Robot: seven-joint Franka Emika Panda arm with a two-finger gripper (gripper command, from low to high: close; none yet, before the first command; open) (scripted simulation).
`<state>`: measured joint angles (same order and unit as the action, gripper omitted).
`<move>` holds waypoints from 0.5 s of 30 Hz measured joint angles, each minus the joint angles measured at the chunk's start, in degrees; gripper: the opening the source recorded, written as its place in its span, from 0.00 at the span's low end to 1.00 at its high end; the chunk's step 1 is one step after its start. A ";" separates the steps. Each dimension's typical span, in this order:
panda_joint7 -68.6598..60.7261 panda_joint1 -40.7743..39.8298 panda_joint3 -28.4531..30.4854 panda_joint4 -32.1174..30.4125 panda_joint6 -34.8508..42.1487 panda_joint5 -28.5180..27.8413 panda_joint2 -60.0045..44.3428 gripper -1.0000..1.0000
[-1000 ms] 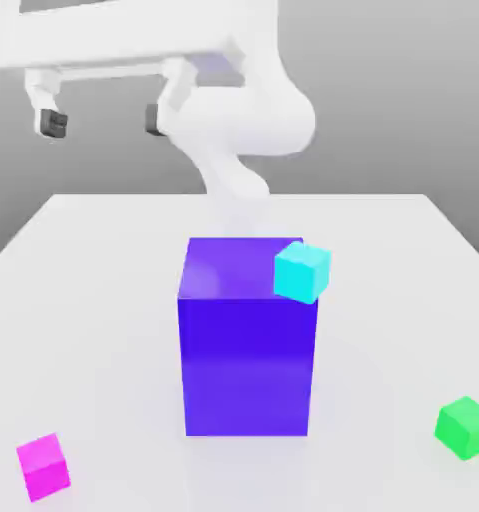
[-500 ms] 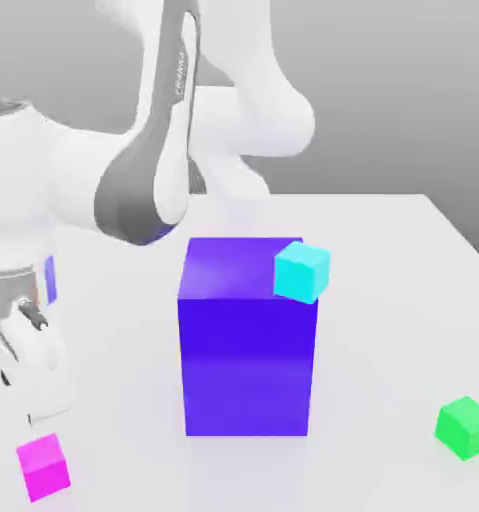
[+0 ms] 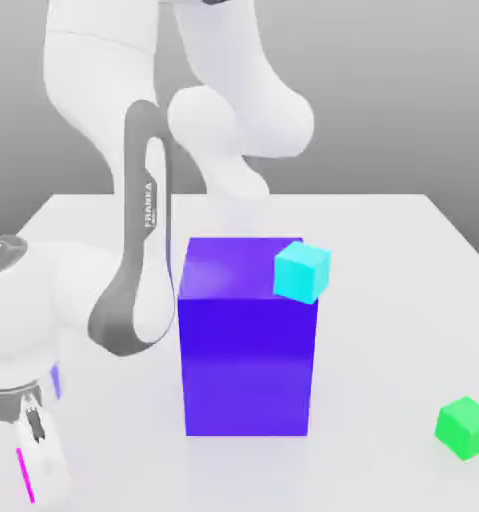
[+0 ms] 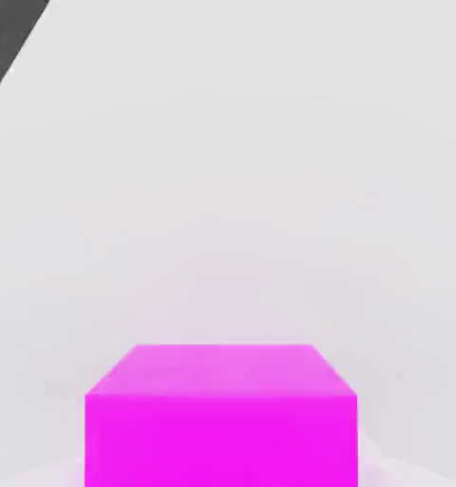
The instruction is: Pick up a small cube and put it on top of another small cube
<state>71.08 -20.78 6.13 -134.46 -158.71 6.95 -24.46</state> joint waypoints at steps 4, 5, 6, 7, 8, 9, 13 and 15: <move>2.26 3.27 -0.56 -1.50 4.83 -2.21 6.34 0.00; 3.08 5.00 -1.72 -1.77 5.23 -2.74 7.01 0.00; 3.89 6.67 -2.91 -2.06 5.52 -3.23 7.59 0.00; 4.66 8.37 -4.04 -2.35 5.77 -3.70 8.14 0.00; 5.44 10.01 -5.21 -2.67 6.00 -4.18 8.68 0.00; 6.21 11.67 -6.36 -3.00 6.20 -4.64 9.21 0.00; 9.34 18.15 -11.20 -4.55 6.90 -6.55 11.47 0.00; 10.79 21.60 -13.61 -5.45 7.20 -7.36 12.70 0.00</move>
<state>81.88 0.81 -7.49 -139.92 -151.51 -0.40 -11.76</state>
